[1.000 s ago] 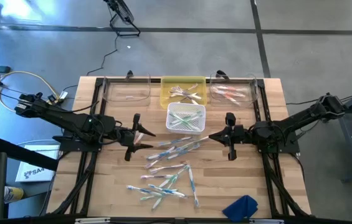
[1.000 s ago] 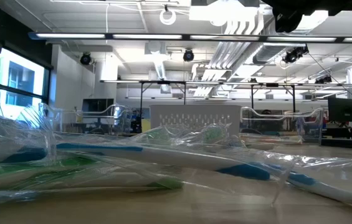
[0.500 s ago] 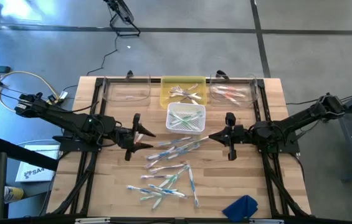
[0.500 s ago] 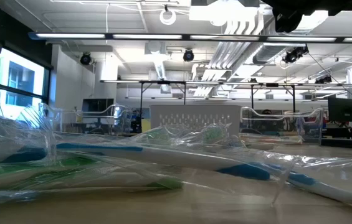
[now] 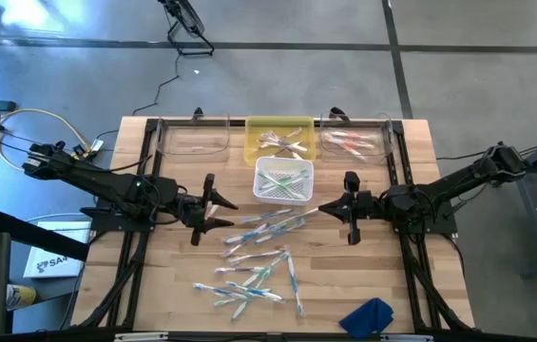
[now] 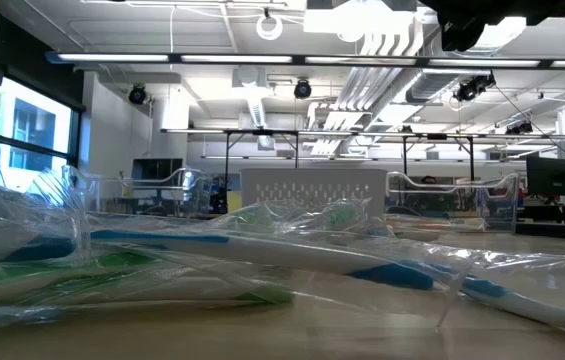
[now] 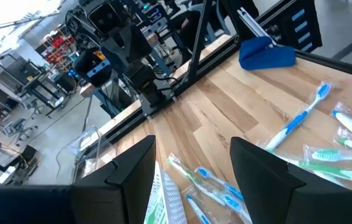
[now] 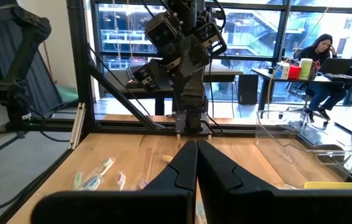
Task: Pick & Place Toothbrushes
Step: Put the orange toothbrush into the right transparent bin
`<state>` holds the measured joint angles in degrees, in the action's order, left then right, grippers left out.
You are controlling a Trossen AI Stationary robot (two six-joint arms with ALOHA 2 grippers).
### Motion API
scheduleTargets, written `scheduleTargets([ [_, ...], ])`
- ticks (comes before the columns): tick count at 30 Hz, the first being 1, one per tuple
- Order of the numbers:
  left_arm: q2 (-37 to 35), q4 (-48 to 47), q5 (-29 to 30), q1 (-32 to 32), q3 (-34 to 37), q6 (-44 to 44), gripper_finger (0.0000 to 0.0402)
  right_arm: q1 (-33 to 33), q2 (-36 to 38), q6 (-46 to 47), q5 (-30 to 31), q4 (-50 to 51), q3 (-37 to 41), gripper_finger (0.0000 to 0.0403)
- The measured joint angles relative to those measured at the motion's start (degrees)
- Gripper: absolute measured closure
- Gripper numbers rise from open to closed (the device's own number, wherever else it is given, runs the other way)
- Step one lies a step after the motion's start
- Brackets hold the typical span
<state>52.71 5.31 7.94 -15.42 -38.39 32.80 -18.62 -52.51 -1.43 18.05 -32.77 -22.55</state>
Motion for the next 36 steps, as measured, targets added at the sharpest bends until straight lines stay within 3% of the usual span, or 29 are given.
scheduleTargets([
  [6,0.0,0.5,0.1,0.0,0.0,-3.2,0.0202,0.0,0.0,-0.4,0.0,0.0,0.0,0.0401],
  [10,-0.7,-2.1,0.1,0.0,-0.1,-12.4,0.0202,0.0,0.0,-0.4,0.0,0.0,0.0,0.0401],
  [20,-0.8,-42.7,0.3,0.0,-4.4,-56.6,0.0202,0.0,0.0,-1.5,0.0,0.9,0.0,0.0401],
  [24,0.7,-52.7,0.4,0.0,-4.4,-69.0,0.0202,0.0,0.0,-1.8,0.0,1.3,0.0,0.0401],
  [36,11.1,-54.4,-0.8,0.0,-4.4,-76.5,0.0202,0.0,0.0,-1.7,0.0,1.4,0.0,0.0401],
])
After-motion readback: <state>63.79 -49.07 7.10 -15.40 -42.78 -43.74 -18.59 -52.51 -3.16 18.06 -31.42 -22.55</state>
